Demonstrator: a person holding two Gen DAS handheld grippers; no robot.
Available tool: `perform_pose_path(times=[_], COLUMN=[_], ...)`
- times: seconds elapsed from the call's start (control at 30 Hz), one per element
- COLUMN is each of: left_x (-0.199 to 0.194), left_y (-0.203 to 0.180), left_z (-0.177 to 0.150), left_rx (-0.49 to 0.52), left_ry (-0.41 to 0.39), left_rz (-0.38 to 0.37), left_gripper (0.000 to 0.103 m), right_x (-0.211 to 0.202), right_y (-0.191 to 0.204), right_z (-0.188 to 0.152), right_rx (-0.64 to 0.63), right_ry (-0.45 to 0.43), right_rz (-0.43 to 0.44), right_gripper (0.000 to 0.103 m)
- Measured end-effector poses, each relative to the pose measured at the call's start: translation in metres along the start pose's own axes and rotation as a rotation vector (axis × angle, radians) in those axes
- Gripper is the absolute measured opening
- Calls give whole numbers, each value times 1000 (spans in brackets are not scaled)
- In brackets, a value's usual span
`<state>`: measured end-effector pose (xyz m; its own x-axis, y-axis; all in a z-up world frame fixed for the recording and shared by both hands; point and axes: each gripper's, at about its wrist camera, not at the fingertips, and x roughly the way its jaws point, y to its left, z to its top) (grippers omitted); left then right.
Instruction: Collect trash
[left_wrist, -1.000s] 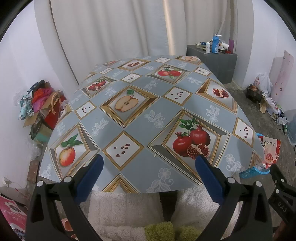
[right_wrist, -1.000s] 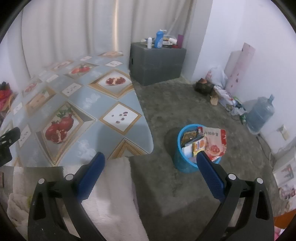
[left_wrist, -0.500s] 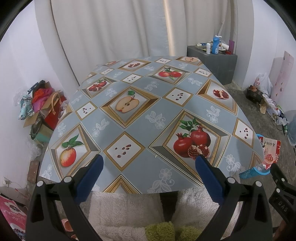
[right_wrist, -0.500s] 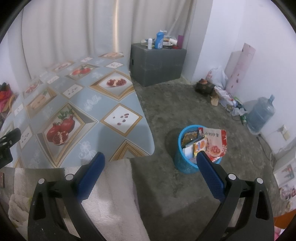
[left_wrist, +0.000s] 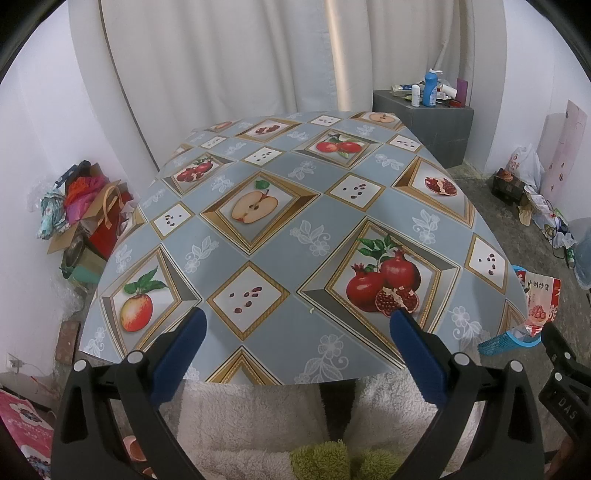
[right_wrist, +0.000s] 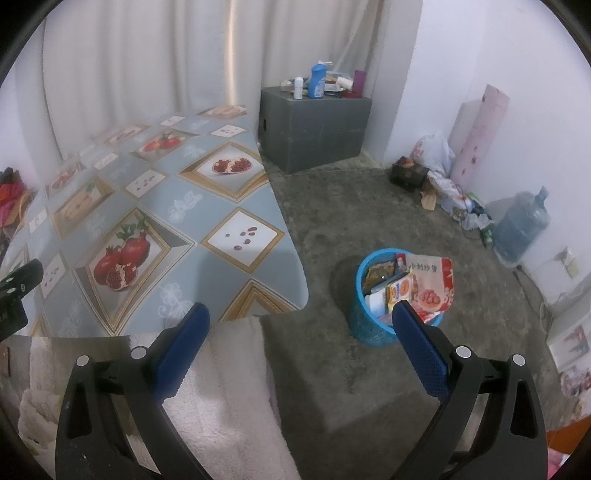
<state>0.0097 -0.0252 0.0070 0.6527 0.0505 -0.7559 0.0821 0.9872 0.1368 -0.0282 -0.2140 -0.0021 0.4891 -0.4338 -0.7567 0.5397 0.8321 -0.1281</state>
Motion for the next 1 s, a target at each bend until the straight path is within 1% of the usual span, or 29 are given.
perform_pose_path(times=[1.0], left_x=[0], left_y=[0], left_z=[-2], left_rx=[0], left_ry=[8], left_rz=[0], left_gripper=[97], right_x=[0], right_y=[3], right_z=[1], right_rx=[6], right_ry=[-1], right_rz=[-1], right_gripper=[95])
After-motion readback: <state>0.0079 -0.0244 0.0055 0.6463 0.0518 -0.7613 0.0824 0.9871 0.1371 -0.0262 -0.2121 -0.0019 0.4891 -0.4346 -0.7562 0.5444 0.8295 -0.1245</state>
